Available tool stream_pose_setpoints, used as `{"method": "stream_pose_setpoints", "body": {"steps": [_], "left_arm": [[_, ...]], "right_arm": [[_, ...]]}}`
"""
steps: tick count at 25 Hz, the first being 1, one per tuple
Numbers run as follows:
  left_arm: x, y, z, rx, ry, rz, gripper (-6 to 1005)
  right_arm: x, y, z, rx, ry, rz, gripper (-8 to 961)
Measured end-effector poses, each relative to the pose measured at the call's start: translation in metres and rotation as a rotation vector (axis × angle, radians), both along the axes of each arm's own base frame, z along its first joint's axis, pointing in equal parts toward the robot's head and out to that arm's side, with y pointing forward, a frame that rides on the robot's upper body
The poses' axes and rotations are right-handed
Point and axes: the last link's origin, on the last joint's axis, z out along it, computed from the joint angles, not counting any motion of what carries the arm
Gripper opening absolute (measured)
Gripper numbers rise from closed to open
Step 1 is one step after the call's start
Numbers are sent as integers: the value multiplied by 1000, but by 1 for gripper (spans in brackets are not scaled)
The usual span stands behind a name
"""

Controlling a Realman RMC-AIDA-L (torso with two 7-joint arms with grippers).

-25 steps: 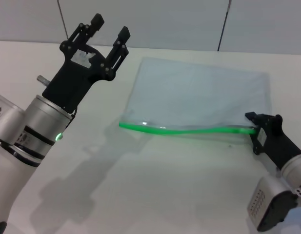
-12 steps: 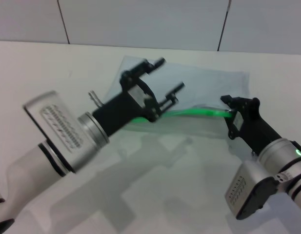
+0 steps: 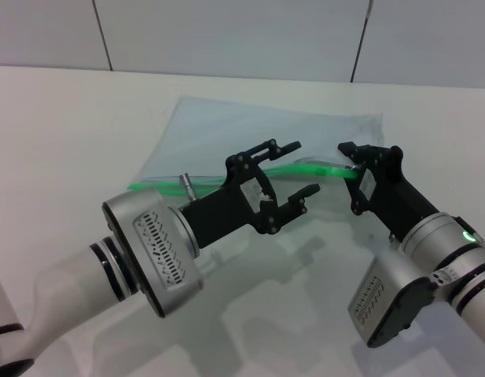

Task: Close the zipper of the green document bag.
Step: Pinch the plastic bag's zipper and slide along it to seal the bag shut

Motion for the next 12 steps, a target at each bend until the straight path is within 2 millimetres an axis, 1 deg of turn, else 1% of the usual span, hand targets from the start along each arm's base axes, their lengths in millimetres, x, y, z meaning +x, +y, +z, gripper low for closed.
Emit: {"method": "stream_pose_setpoints", "body": {"steps": [7, 12], "left_arm": [[-2, 1, -1, 39, 56, -24, 554], [-3, 3, -1, 69, 84, -39, 552]], "right_arm": [[-6, -3, 0, 10, 13, 34, 51], [-7, -8, -3, -5, 8, 49, 51]]}}
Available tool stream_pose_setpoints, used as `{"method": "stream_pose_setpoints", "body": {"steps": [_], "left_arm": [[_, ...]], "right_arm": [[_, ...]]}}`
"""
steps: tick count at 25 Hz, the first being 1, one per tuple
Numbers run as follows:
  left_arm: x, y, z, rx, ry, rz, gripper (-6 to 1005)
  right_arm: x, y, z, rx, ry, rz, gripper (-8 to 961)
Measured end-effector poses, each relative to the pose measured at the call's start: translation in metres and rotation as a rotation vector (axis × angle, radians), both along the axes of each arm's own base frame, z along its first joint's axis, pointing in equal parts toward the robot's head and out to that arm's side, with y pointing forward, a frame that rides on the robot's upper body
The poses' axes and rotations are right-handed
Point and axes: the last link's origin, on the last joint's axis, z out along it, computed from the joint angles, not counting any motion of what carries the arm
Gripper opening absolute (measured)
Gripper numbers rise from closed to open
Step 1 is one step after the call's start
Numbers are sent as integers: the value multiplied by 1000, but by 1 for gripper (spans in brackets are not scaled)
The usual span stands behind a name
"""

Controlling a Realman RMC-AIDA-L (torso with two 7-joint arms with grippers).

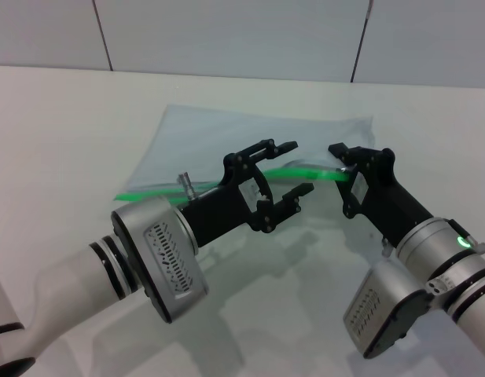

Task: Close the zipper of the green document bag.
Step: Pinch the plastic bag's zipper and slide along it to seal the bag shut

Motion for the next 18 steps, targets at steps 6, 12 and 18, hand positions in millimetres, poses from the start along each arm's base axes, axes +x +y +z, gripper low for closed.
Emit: {"method": "stream_pose_setpoints", "body": {"steps": [6, 12, 18], "left_arm": [[-2, 3, -2, 35, 49, -7, 550], [-3, 3, -4, 43, 80, -16, 548], [-1, 0, -7, 74, 117, -55, 546]], "right_arm": [[-3, -5, -5, -22, -2, 15, 50], [-5, -7, -7, -36, -6, 28, 50], [-5, -7, -8, -37, -5, 29, 50]]}}
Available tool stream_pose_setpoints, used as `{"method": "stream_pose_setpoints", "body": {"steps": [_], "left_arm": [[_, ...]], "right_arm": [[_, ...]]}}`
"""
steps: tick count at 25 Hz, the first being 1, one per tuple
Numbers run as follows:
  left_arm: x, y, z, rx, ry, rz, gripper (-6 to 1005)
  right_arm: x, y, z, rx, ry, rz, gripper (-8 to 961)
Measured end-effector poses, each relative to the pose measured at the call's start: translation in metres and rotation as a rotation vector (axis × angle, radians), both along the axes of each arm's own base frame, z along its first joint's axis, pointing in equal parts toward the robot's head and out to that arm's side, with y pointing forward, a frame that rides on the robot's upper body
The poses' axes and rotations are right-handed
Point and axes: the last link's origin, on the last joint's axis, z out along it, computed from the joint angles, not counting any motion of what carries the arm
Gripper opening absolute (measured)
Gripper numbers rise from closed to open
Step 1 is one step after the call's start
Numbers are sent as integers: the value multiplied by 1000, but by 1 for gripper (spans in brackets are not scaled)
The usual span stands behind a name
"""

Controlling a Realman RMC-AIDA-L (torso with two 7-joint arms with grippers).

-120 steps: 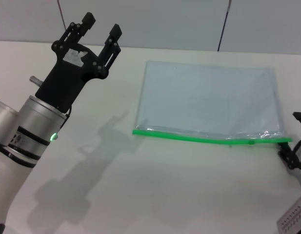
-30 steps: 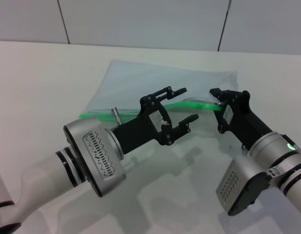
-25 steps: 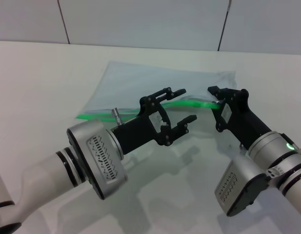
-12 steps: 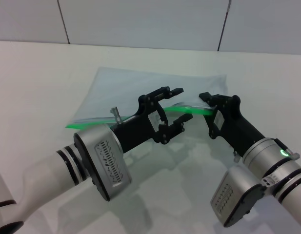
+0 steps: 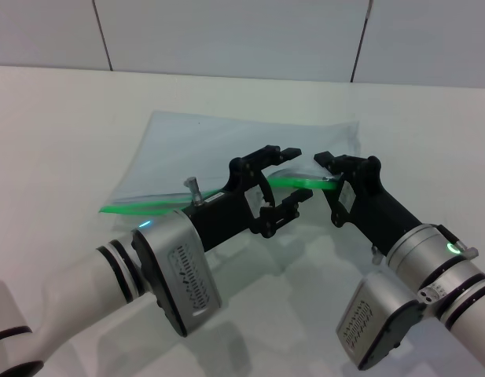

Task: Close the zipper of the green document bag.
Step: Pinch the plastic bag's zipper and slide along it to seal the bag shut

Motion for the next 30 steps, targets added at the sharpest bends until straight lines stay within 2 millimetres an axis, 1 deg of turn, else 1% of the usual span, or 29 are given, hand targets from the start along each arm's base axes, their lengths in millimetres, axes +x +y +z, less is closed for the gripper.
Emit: {"method": "stream_pose_setpoints", "body": {"steps": [10, 16, 21, 30], "left_arm": [[2, -1, -1, 34, 37, -38, 542], [1, -2, -2, 53, 61, -61, 368], [1, -2, -2, 58, 68, -65, 264], [1, -4, -3, 56, 78, -76, 251]], "right_arm": [[0, -2, -2, -10, -6, 5, 51], [0, -2, -2, -11, -6, 5, 51], [1, -2, -2, -14, -8, 3, 51], [1, -4, -4, -20, -14, 9, 51]]}}
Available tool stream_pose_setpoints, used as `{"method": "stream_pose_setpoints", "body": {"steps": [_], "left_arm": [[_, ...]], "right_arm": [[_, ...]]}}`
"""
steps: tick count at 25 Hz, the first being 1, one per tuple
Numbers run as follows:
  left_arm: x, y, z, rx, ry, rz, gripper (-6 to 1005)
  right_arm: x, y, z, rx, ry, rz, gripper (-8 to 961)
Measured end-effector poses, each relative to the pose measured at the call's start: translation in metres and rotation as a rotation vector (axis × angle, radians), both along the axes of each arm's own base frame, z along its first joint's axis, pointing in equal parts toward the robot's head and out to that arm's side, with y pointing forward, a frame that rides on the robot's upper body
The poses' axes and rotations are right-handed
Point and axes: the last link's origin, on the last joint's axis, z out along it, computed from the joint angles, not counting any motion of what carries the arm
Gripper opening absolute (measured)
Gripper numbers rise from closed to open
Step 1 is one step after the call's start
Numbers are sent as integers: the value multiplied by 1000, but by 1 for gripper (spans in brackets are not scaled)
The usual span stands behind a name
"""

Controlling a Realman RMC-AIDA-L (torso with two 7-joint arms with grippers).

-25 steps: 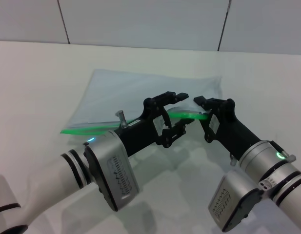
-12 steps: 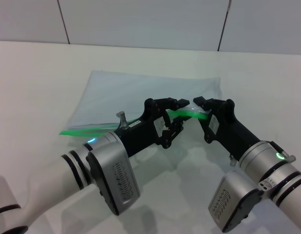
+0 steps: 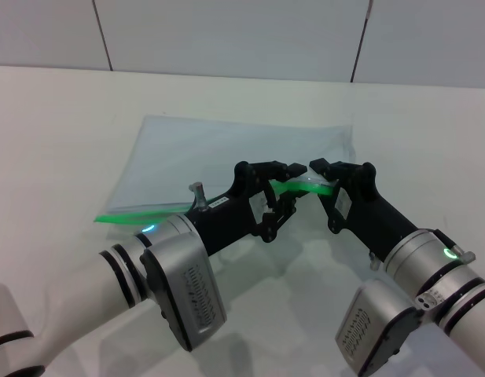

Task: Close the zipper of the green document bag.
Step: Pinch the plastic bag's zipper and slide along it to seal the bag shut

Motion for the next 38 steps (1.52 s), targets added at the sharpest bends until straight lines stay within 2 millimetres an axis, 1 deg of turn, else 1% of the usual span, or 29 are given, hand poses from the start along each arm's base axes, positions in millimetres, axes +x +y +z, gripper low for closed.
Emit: {"method": "stream_pose_setpoints", "body": {"steps": [10, 15, 27, 32, 38], "left_arm": [[0, -1, -1, -6, 8, -7, 250], [-1, 0, -2, 0, 28, -11, 222], [-2, 0, -3, 7, 47, -14, 190], [-2, 0, -3, 6, 48, -15, 141], [-2, -1, -4, 9, 57, -25, 138]], "right_arm": [[0, -1, -1, 0, -14, 9, 51], [0, -2, -2, -6, -18, 16, 51], [-1, -3, -3, -11, -24, 28, 52], [0, -3, -3, -13, -28, 27, 52], [1, -3, -3, -14, -33, 25, 52]]}}
